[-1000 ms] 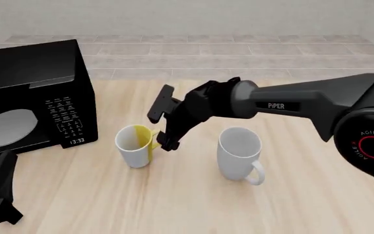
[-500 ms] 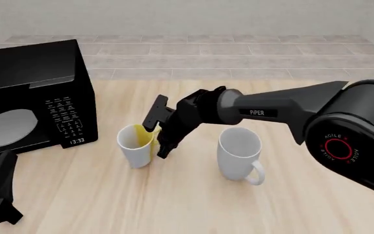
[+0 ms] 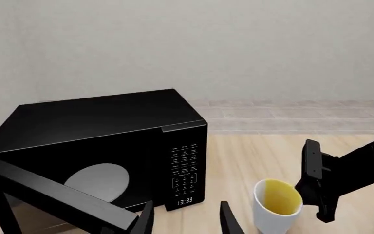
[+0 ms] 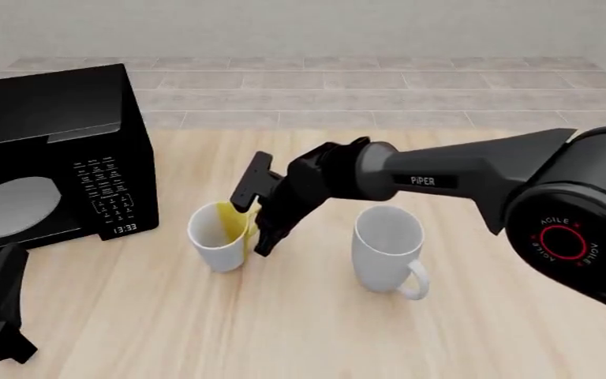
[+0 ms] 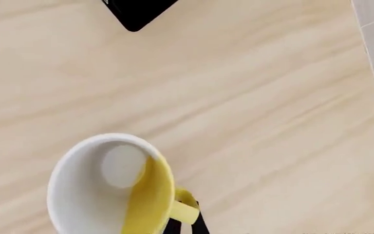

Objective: Put the yellow and white mug to the front of the white mug.

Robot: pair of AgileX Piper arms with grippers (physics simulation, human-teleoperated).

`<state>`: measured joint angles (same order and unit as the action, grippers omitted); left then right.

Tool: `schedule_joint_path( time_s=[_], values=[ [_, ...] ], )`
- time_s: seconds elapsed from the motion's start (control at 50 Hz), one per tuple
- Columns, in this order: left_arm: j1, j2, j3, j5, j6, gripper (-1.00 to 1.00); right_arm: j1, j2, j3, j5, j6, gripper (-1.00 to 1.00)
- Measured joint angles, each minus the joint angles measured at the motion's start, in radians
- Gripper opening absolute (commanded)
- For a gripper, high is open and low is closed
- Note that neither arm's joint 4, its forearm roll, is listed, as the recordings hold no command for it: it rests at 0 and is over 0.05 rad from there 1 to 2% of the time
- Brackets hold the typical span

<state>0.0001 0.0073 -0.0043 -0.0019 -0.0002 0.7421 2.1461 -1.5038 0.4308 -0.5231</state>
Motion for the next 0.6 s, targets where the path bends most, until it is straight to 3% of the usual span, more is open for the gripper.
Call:
schedule_joint_path(
  time_s=[0.6],
  values=[
    [0.000,0.000,0.000,0.000,0.000,1.00,-0.040,-0.132,0.090,-0.013,-0.033,-1.00]
  ],
)
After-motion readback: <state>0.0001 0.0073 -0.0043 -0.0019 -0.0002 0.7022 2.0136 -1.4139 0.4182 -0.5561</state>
